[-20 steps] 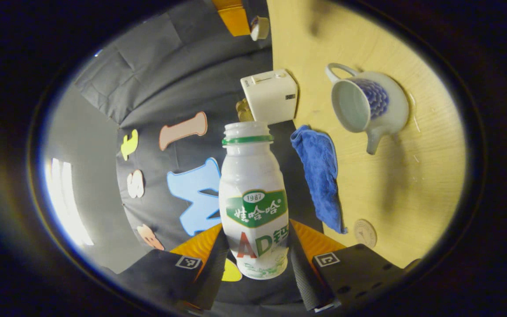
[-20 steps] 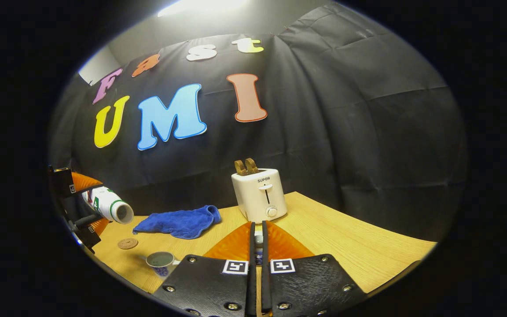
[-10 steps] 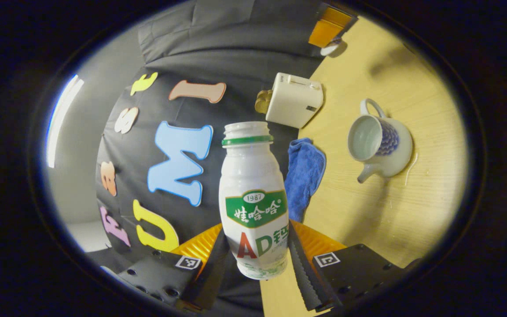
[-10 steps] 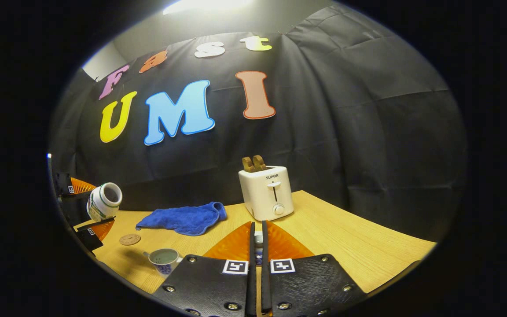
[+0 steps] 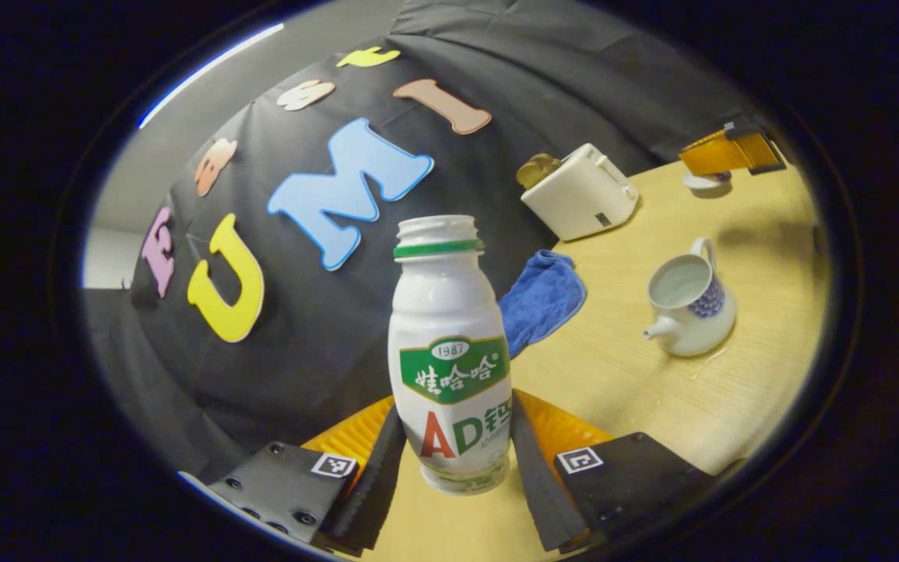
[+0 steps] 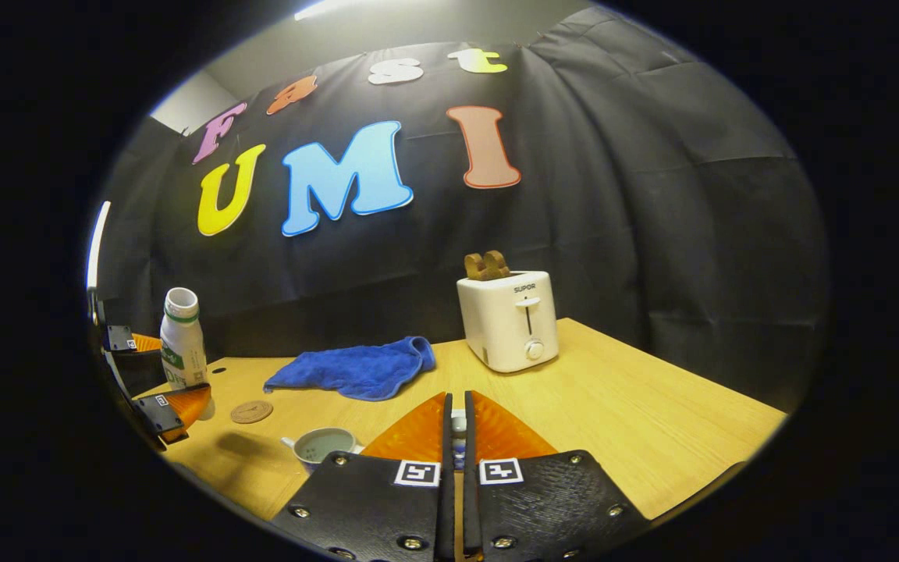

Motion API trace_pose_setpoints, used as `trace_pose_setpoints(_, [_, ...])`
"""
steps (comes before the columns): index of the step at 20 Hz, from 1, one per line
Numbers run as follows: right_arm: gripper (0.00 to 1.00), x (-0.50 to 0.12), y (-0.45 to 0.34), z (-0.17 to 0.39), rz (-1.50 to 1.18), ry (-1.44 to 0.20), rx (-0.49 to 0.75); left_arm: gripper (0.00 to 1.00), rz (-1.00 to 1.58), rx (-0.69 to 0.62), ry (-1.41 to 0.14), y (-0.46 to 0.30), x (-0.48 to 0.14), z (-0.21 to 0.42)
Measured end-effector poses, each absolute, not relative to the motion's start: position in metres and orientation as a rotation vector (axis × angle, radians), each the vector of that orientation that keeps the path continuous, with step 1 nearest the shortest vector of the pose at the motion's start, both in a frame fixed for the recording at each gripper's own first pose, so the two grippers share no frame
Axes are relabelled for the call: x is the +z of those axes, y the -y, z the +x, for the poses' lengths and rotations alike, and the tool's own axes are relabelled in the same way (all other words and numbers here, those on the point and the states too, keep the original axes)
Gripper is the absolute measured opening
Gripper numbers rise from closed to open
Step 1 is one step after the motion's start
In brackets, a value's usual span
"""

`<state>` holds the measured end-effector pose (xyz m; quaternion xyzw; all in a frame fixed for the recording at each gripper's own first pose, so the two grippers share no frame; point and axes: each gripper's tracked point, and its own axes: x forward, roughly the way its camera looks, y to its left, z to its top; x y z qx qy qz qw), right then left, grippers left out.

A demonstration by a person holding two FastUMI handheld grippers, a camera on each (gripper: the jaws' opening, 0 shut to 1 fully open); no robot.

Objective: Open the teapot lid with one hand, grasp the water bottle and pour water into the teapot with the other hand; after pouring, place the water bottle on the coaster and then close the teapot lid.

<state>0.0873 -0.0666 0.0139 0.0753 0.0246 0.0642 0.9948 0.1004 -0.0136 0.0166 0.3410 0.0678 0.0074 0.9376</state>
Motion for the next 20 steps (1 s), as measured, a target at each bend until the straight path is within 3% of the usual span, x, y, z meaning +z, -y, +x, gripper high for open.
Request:
trace_pose_setpoints(1, [0.04,0.014,0.057,0.086,0.141,-0.050,0.143,0.78,0.658,0.023,-0.141,0.008,0.016,0.098])
trace_pose_setpoints(2, [0.04,0.015,0.049,0.086,0.126,-0.047,0.153,0.84,0.620,0.033,-0.141,0.000,0.016,0.095])
trace_pose_setpoints(12, [0.04,0.019,-0.030,0.084,0.023,-0.047,0.251,0.84,0.304,0.125,-0.133,-0.059,0.022,0.074])
trace_pose_setpoints(13, [0.04,0.018,-0.034,0.084,0.019,-0.047,0.254,0.72,0.277,0.128,-0.134,-0.062,0.021,0.072])
trace_pose_setpoints(14, [0.04,0.018,-0.037,0.085,0.013,-0.048,0.255,0.84,0.257,0.130,-0.134,-0.067,0.021,0.070])
trace_pose_setpoints(16, [0.04,0.016,-0.042,0.086,0.005,-0.052,0.254,0.78,0.236,0.144,-0.127,-0.076,0.023,0.065])
trace_pose_setpoints(20, [0.04,0.012,-0.047,0.087,-0.009,-0.060,0.249,0.78,0.203,0.149,-0.101,-0.086,0.032,0.059])
